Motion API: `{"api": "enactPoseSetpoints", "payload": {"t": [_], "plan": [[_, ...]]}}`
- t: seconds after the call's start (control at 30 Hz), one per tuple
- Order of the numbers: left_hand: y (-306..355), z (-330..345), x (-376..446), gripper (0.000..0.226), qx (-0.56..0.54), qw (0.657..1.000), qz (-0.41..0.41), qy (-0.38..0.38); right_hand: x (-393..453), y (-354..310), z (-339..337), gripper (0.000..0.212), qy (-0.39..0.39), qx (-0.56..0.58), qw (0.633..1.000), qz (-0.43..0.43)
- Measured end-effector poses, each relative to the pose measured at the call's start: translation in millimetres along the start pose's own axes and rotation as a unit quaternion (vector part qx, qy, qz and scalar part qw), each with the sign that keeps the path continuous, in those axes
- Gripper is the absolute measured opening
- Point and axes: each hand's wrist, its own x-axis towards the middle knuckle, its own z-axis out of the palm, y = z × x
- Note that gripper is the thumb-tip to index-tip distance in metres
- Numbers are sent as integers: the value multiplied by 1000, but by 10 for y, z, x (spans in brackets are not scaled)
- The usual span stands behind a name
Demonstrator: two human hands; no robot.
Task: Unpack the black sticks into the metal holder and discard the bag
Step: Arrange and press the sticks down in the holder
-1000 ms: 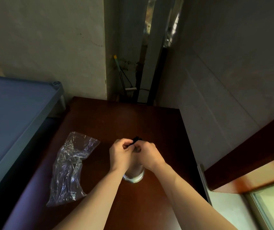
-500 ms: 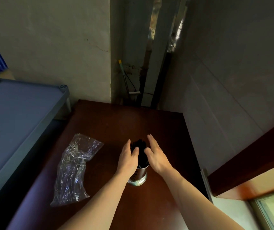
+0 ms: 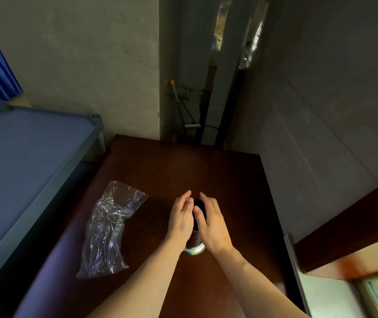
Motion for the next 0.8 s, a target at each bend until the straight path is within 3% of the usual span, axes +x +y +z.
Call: {"api": "enactPoseSetpoints", "payload": {"t": [0.1,0.3,0.8], "plan": [[8,14,-37,38,-5,1000,1,0,-56,-7,75,66,17,-36,999,-22],[26,4,-85,35,-25,1000,8,12,-32,-12,164,46,18,-50,996,-76],[201,-197,16,32,51,996,66,16,134,-260,118,32,100,-111,980,-133]]}}
